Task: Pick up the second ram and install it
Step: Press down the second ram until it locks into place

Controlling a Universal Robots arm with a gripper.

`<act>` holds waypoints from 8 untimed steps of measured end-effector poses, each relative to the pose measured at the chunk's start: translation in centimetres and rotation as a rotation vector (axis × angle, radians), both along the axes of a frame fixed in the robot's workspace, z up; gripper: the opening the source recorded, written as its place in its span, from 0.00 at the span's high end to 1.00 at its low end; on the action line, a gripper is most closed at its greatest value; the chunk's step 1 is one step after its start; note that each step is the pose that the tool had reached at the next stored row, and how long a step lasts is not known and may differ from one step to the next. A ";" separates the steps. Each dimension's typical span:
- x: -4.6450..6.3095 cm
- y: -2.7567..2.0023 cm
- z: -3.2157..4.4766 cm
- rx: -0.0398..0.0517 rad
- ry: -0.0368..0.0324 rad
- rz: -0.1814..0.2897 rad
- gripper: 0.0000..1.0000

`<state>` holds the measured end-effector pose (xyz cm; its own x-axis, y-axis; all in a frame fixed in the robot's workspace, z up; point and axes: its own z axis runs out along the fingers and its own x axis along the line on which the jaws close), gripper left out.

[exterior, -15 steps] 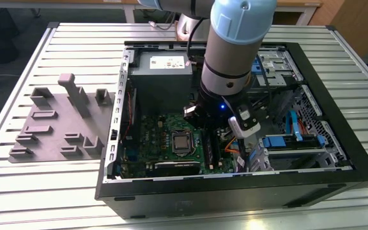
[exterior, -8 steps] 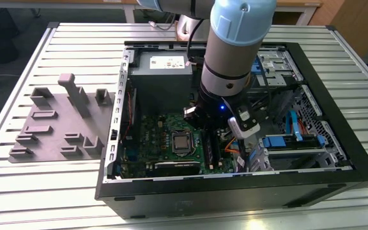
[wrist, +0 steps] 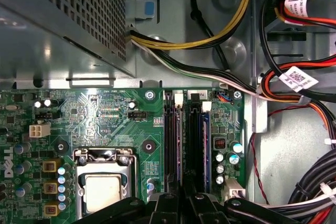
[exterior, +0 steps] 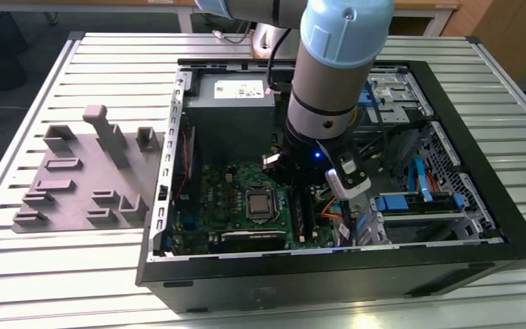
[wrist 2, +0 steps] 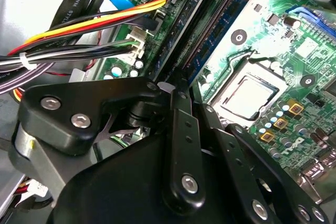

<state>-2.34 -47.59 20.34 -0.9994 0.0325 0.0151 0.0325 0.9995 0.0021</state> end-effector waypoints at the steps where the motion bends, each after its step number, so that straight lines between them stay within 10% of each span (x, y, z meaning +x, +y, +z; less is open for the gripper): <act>1: 0.0 0.00 0.00 0.0000 0.0000 0.000 0.86; 8: 0.0 0.00 0.00 0.0000 0.0003 0.000 0.79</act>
<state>-2.34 -47.59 20.34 -0.9994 0.0325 0.0154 0.0325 0.9995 0.0020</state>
